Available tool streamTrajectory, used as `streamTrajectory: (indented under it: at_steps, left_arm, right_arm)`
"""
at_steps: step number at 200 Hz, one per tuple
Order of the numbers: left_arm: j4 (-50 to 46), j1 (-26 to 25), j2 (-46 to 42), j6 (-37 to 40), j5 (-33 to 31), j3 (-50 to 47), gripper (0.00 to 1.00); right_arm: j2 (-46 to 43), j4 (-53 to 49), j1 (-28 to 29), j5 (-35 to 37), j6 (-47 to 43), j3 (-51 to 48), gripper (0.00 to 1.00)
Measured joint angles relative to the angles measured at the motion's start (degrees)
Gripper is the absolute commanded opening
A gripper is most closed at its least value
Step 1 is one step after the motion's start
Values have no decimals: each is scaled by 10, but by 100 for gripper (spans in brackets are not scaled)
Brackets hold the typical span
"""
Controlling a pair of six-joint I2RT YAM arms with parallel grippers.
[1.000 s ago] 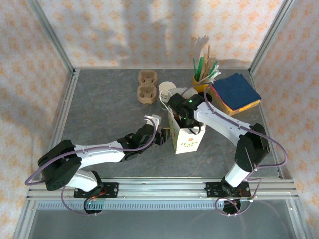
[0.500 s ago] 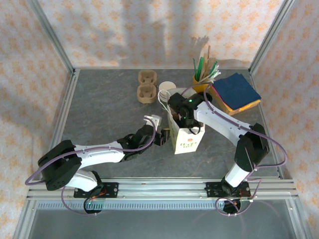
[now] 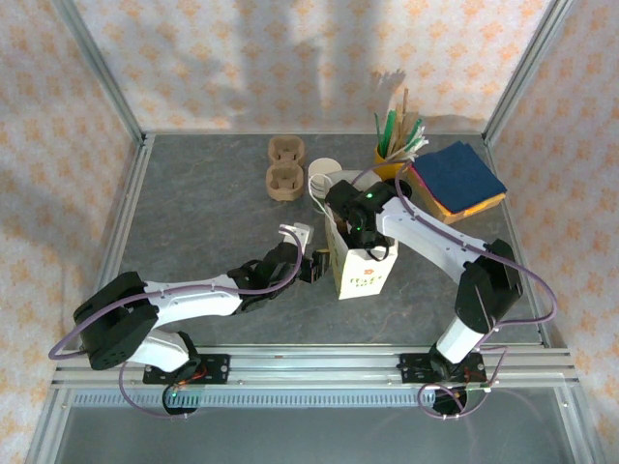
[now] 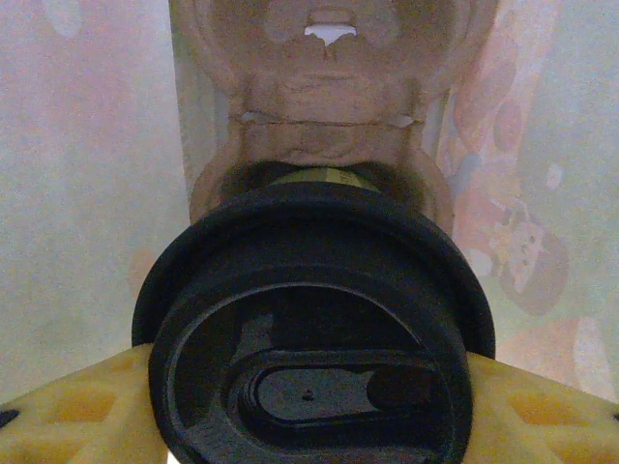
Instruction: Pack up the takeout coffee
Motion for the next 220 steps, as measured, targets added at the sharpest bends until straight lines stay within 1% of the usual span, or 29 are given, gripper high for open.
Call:
streamTrajectory:
  at_steps: [38,44,64,78,153,220]
  left_arm:
    - [0,0,0,0,0,0,69]
    - [0,0,0,0,0,0,69]
    - [0,0,0,0,0,0,69]
    - [0,0,0,0,0,0,69]
    - [0,0,0,0,0,0,69]
    - [0,0,0,0,0,0,69]
  right_arm:
    - [0,0,0,0,0,0,45]
    - [0,0,1,0,2,0,47]
    - [0,-3,2,1,3,2,61]
    - [0,-7,2,1,5,6,65]
    - [0,-18,8,2,11,16,68]
    - [0,-31,9,5,14,38,69]
